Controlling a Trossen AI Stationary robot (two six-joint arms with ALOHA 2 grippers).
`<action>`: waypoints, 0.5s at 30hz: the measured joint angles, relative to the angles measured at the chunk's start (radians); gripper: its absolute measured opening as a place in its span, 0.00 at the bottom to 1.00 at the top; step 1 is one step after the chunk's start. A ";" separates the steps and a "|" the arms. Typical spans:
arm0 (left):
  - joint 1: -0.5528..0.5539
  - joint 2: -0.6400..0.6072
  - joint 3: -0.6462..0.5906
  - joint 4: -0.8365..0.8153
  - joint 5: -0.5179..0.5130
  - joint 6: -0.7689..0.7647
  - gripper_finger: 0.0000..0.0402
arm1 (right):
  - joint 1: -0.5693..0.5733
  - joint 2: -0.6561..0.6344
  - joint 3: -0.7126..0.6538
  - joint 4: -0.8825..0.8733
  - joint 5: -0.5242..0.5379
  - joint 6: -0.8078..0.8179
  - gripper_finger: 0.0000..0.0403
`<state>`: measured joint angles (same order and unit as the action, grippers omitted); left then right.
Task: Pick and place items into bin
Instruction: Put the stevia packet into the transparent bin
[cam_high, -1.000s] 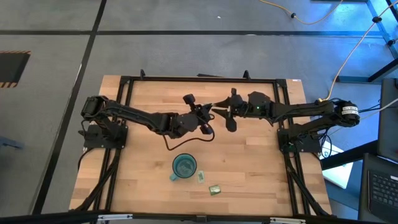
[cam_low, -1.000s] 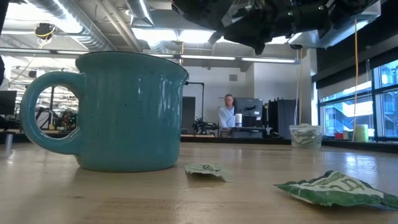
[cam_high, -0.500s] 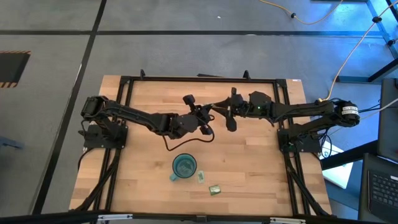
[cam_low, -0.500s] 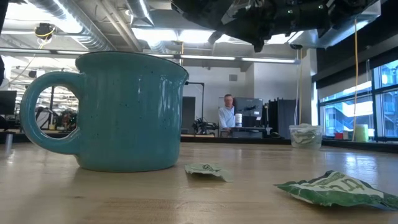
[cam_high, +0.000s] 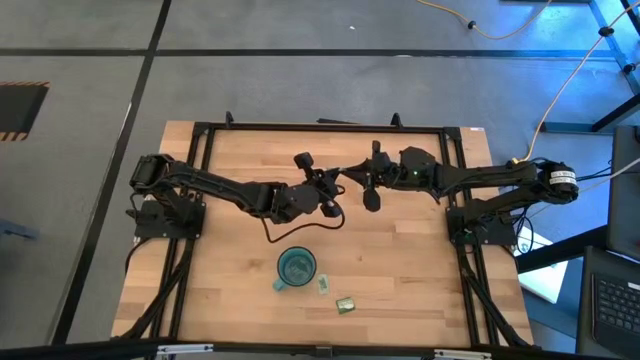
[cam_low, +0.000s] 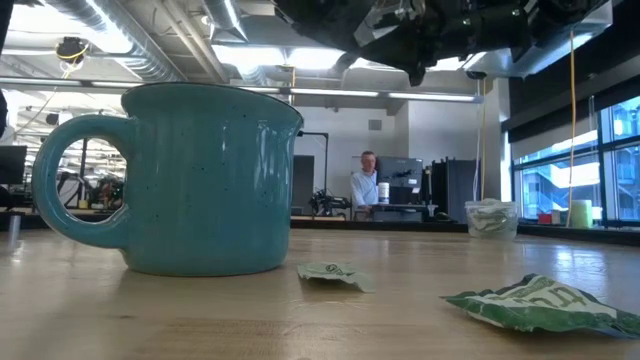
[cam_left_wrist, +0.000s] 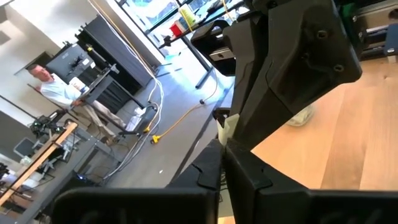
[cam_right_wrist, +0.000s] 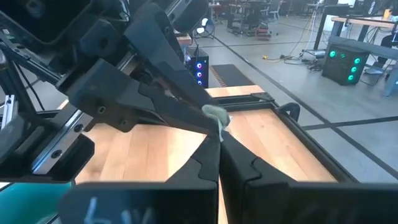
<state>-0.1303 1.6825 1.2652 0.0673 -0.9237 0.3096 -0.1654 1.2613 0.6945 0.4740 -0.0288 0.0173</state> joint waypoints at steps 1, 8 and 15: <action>0.000 0.000 0.000 -0.004 0.001 0.000 0.05 | 0.000 0.000 0.000 -0.001 0.000 0.000 0.01; 0.000 0.000 0.000 -0.022 -0.006 -0.002 0.20 | -0.003 0.000 0.000 -0.033 -0.002 0.000 0.00; 0.000 -0.058 -0.001 -0.192 -0.014 -0.098 0.32 | -0.037 -0.061 0.001 -0.156 0.002 0.005 0.00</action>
<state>-0.1306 1.6250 1.2640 -0.1251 -0.9372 0.2115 -0.2020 1.2001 0.6952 0.3179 -0.0270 0.0225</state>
